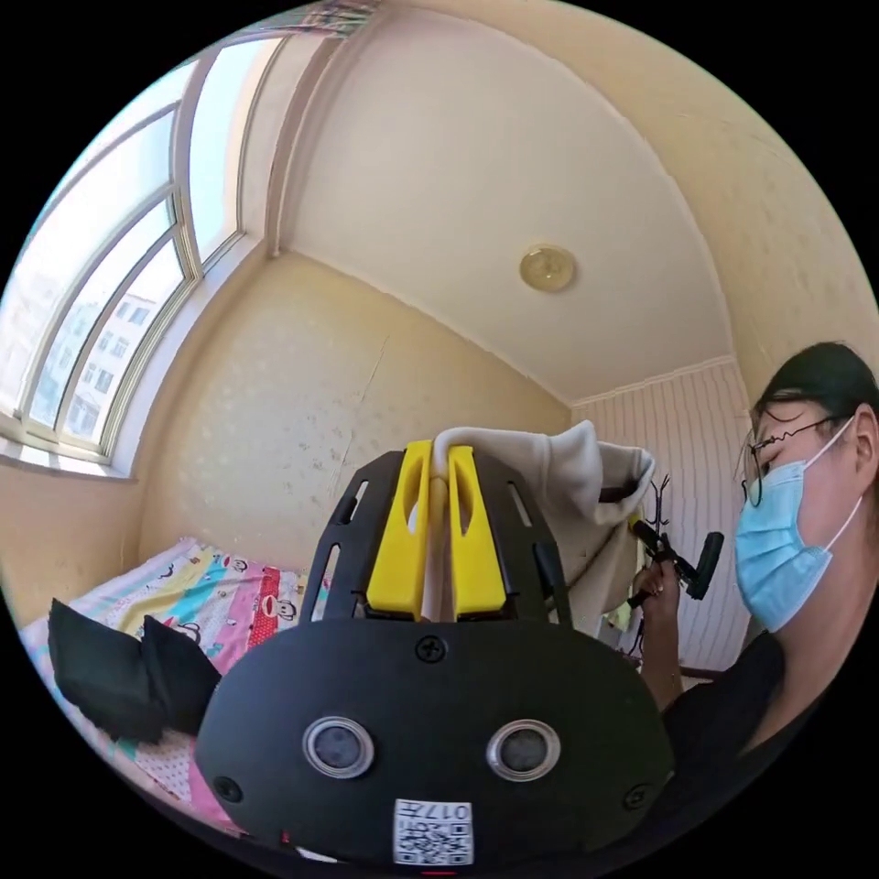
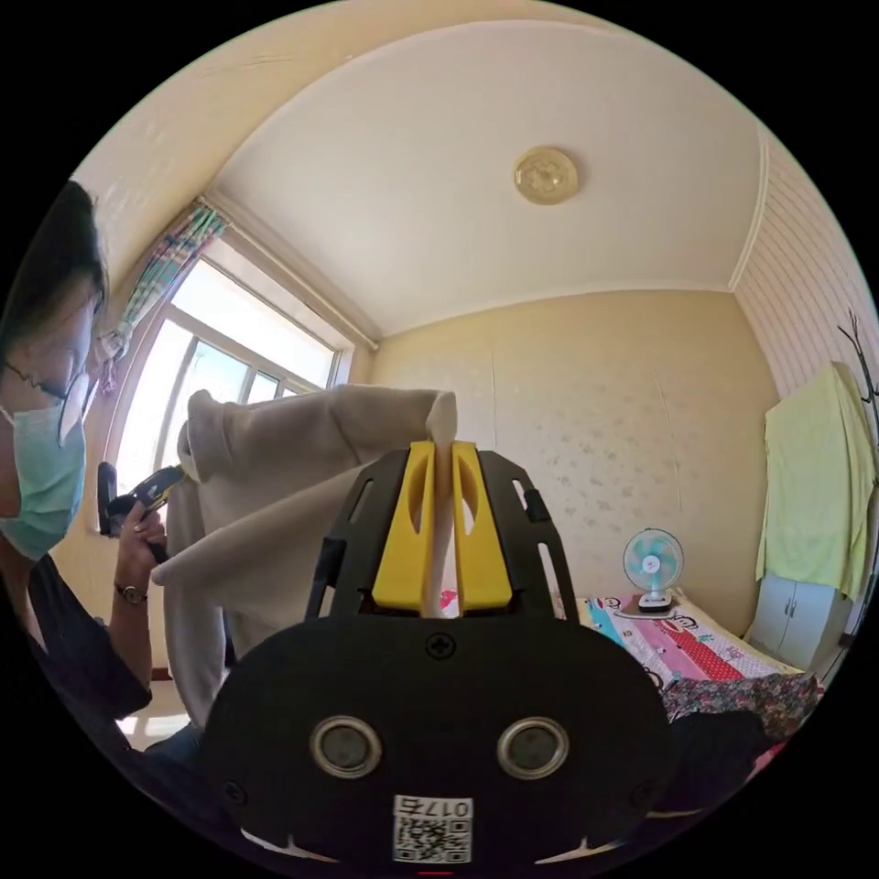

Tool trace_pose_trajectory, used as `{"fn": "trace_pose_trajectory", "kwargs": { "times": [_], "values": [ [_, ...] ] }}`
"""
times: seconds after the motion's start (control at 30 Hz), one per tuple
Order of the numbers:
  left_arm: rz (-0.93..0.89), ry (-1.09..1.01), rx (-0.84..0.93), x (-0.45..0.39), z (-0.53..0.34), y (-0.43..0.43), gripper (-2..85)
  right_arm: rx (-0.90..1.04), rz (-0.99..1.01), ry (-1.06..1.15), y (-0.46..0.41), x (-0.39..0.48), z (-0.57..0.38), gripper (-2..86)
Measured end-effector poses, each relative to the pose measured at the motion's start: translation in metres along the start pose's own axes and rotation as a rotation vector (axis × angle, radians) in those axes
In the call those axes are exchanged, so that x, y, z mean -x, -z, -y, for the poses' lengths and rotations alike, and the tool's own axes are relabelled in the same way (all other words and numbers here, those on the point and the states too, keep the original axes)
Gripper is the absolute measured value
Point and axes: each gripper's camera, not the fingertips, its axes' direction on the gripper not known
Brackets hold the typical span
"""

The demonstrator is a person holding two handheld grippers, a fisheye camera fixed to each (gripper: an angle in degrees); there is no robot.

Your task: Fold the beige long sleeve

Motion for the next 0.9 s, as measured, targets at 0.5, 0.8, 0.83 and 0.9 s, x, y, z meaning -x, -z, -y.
{"fn": "trace_pose_trajectory", "kwargs": {
  "times": [0.5, 0.8, 0.83, 0.9],
  "values": [
    [0.385, 0.083, 0.592, 0.191, -0.069, -0.287, 5.7, 0.767, 0.117, -0.107, -0.375, -0.121, -0.139, 5.5],
    [0.417, 0.015, 1.086, 0.217, -0.294, -0.259, 8.3, 1.333, 0.124, -0.208, -0.37, -0.134, -0.413, 11.3],
    [0.398, 0.051, 1.108, 0.212, -0.313, -0.246, 8.6, 1.376, 0.135, -0.239, -0.36, -0.13, -0.441, 12.3],
    [0.365, 0.144, 1.116, 0.208, -0.333, -0.229, 8.9, 1.404, 0.182, -0.308, -0.35, -0.124, -0.476, 13.2]
  ]
}}
